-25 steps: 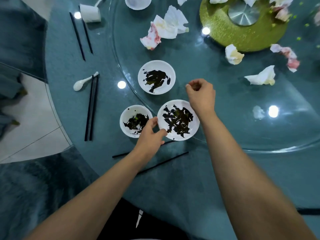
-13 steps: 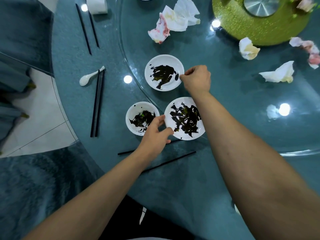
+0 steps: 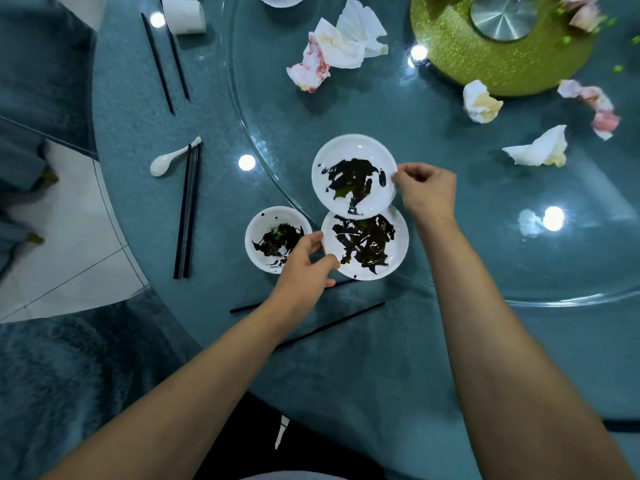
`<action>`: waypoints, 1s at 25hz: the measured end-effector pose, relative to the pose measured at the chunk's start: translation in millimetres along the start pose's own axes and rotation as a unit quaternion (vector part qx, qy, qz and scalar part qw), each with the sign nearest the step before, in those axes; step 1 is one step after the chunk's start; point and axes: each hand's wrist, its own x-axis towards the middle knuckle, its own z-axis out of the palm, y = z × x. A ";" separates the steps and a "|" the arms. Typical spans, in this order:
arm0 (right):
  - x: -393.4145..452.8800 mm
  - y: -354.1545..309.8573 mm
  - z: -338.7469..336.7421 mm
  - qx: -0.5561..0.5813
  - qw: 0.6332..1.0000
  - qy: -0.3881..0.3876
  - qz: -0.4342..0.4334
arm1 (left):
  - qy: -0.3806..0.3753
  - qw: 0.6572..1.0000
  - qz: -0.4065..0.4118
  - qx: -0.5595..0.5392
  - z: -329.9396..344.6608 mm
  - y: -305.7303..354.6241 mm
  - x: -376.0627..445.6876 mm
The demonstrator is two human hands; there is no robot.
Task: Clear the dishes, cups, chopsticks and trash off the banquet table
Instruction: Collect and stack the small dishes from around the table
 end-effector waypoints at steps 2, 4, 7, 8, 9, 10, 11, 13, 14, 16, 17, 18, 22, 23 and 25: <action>-13.2 13.4 -7.7 -0.005 1.000 -0.004 -0.006 | 0.000 1.000 0.002 0.001 -0.6 0.7 -0.6; -23.6 23.1 -13.4 -0.009 1.000 -0.005 -0.006 | -0.001 1.000 0.002 -0.001 -0.3 1.9 -1.4; -33.2 31.7 -19.9 -0.007 1.000 -0.005 -0.010 | 0.003 1.000 0.002 -0.008 0.6 3.8 -2.0; -35.5 33.4 -21.9 -0.009 1.000 -0.006 -0.011 | 0.004 1.000 0.001 -0.008 0.9 4.4 -1.9; -37.8 35.1 -23.2 -0.012 1.000 -0.007 -0.013 | 0.005 1.000 0.001 -0.010 1.4 4.6 -1.6; -40.0 36.4 -24.6 -0.020 1.000 -0.007 -0.015 | 0.006 1.000 -0.001 -0.011 2.0 4.9 -1.3; -42.1 37.8 -25.7 -0.031 0.999 -0.006 -0.019 | 0.008 1.000 -0.003 -0.012 2.8 4.8 -0.9; -45.1 40.7 -27.4 -0.057 0.998 0.003 -0.032 | 0.013 1.000 -0.005 -0.012 4.0 4.8 -0.3; -46.3 42.2 -28.0 -0.064 0.997 0.006 -0.034 | 0.014 1.000 -0.006 -0.011 4.2 4.7 0.0; -48.9 45.8 -28.7 -0.065 0.998 0.002 -0.027 | 0.013 1.000 -0.006 -0.008 4.6 4.2 0.3; -50.2 47.0 -28.5 -0.067 0.997 -0.002 -0.023 | 0.011 1.000 -0.005 -0.006 4.6 3.7 0.6; -51.6 47.3 -28.0 -0.075 0.997 -0.006 -0.022 | 0.009 1.000 -0.005 -0.005 4.5 3.1 0.7; -55.8 44.9 -25.0 -0.095 0.995 -0.025 -0.021 | 0.001 1.000 -0.004 0.004 5.1 1.4 0.3; -56.9 44.7 -24.7 -0.092 0.995 -0.028 -0.019 | 0.002 1.000 -0.004 0.005 5.5 1.4 -0.1; -59.2 45.9 -24.7 -0.081 0.996 -0.024 -0.019 | 0.004 1.000 -0.004 0.004 5.1 2.0 -1.4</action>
